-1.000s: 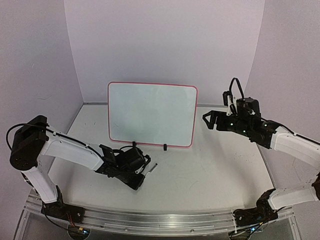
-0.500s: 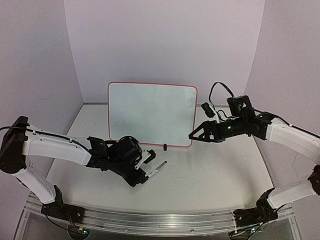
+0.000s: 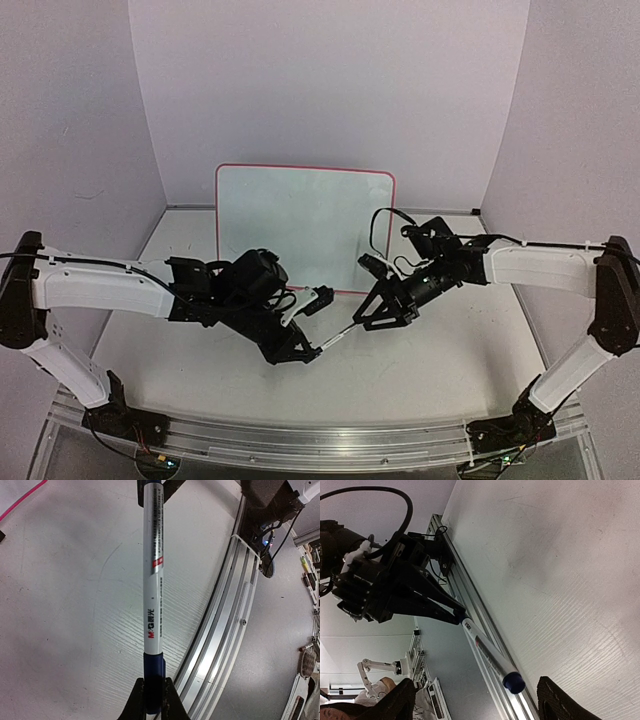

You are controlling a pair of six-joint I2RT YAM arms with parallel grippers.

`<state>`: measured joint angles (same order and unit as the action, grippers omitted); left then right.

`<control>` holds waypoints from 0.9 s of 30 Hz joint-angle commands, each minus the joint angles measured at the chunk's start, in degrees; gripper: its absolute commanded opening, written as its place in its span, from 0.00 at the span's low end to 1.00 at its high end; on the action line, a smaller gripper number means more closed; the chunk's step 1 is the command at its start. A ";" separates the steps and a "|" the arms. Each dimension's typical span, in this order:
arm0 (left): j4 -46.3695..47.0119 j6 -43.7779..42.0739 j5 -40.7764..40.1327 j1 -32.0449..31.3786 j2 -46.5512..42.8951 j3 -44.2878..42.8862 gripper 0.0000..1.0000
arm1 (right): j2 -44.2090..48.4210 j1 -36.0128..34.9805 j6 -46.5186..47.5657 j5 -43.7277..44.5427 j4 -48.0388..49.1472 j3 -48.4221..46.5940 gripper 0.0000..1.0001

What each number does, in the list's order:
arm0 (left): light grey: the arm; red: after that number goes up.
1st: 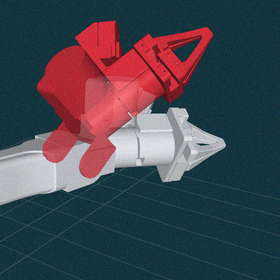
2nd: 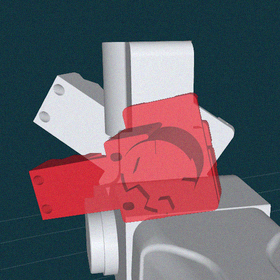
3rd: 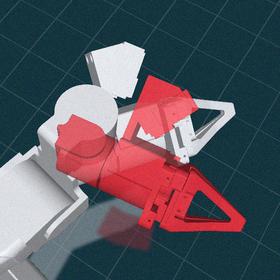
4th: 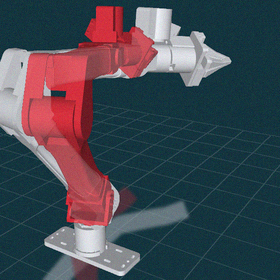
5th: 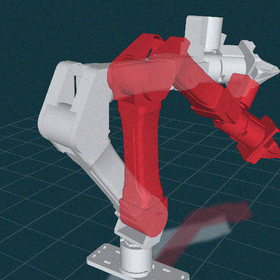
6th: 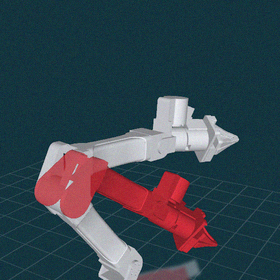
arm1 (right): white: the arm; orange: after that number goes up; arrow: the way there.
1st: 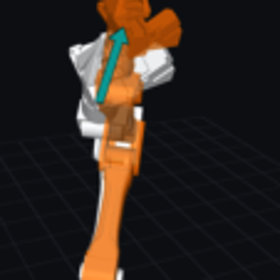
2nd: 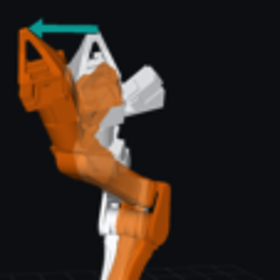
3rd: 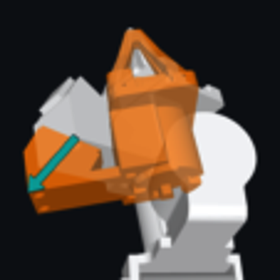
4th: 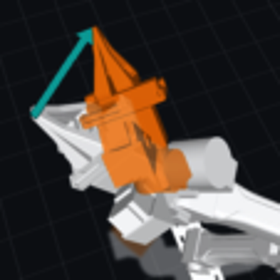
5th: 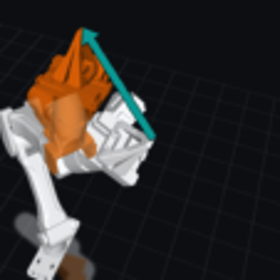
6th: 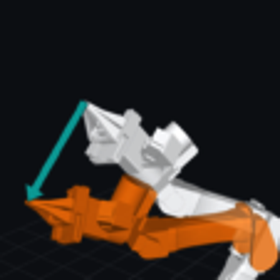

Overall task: Write a sentence on the whiteboard
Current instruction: Pass from the left arm to the right

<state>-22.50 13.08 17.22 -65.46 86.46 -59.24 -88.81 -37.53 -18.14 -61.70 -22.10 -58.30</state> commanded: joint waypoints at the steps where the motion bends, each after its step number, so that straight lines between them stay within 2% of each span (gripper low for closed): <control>1: 3.04 0.31 2.76 -0.43 -2.79 -1.69 0.00 | -1.22 -1.16 -1.22 -3.78 4.40 -2.17 0.75; 5: 4.21 0.93 3.24 -0.42 -2.75 -1.75 0.00 | -2.16 -3.09 -2.38 -4.21 6.35 -2.26 0.68; 13: 6.17 1.16 5.11 -0.61 -2.45 -2.03 0.00 | -2.69 -5.41 -5.59 -4.64 11.03 -1.41 0.60; 17: 6.60 1.44 5.56 -0.84 -2.02 -2.08 0.00 | -2.88 -6.30 -7.08 -5.07 12.94 -0.93 0.52; 27: 7.99 2.21 5.54 -1.16 -2.42 -1.38 0.00 | -4.14 -7.99 -7.17 -6.07 12.83 -0.60 0.46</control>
<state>-16.95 14.93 22.32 -66.35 85.89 -59.24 -91.51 -44.61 -25.13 -66.21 -10.81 -58.50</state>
